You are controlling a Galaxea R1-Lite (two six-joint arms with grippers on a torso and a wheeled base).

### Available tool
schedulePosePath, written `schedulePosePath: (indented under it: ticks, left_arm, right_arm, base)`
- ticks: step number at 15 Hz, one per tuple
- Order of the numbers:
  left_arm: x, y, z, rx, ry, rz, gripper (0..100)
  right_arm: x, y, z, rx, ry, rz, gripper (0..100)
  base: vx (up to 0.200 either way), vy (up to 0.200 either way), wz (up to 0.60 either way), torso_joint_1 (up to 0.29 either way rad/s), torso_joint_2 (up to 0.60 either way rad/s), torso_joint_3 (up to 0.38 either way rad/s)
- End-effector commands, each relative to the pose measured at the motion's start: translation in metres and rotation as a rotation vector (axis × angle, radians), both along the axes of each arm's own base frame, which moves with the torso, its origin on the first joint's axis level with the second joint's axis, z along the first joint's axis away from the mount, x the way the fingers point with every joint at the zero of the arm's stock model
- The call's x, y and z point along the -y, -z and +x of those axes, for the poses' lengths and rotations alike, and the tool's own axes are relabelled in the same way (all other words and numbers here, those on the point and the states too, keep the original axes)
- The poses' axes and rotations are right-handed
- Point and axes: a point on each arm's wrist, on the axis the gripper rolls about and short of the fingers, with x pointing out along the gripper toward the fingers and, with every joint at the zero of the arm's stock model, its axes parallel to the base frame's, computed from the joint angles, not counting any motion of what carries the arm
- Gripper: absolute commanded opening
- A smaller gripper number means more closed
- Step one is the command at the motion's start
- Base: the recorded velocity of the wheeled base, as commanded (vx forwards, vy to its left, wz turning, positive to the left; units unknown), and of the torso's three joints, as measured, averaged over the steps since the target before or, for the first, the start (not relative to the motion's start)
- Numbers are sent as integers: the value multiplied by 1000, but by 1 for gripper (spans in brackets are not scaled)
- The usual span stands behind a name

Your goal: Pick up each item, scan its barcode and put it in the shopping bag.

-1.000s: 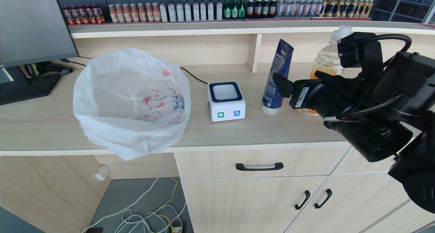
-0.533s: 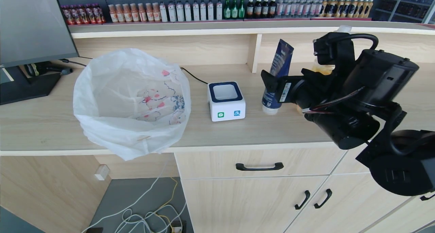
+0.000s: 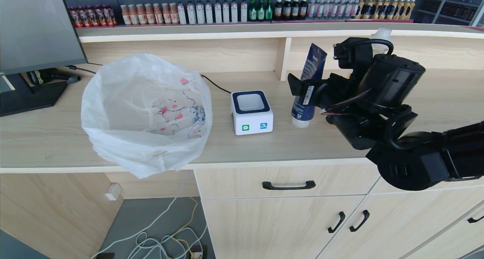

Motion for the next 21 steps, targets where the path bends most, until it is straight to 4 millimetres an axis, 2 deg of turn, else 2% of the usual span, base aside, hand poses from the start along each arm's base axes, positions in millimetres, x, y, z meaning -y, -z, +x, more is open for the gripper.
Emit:
schedulePosePath:
  ticks: [1, 7, 13, 21]
  left_arm:
    - [0, 0, 0, 0, 0, 0, 100]
    - [0, 0, 0, 0, 2, 0, 100]
    - [0, 0, 0, 0, 0, 0, 100]
    - [0, 0, 0, 0, 0, 0, 100]
  right_arm:
    - [2, 4, 11, -3, 10, 0, 100]
    - [2, 11, 27, -8, 20, -4, 100]
    - [13, 15, 42, -2, 9, -16, 100]
    - [12, 25, 49, -4, 9, -19, 100]
  base:
    - [0, 0, 0, 0, 0, 0]
    - [0, 0, 0, 0, 0, 0]
    - [0, 0, 0, 0, 0, 0]
    - [0, 0, 0, 0, 0, 0]
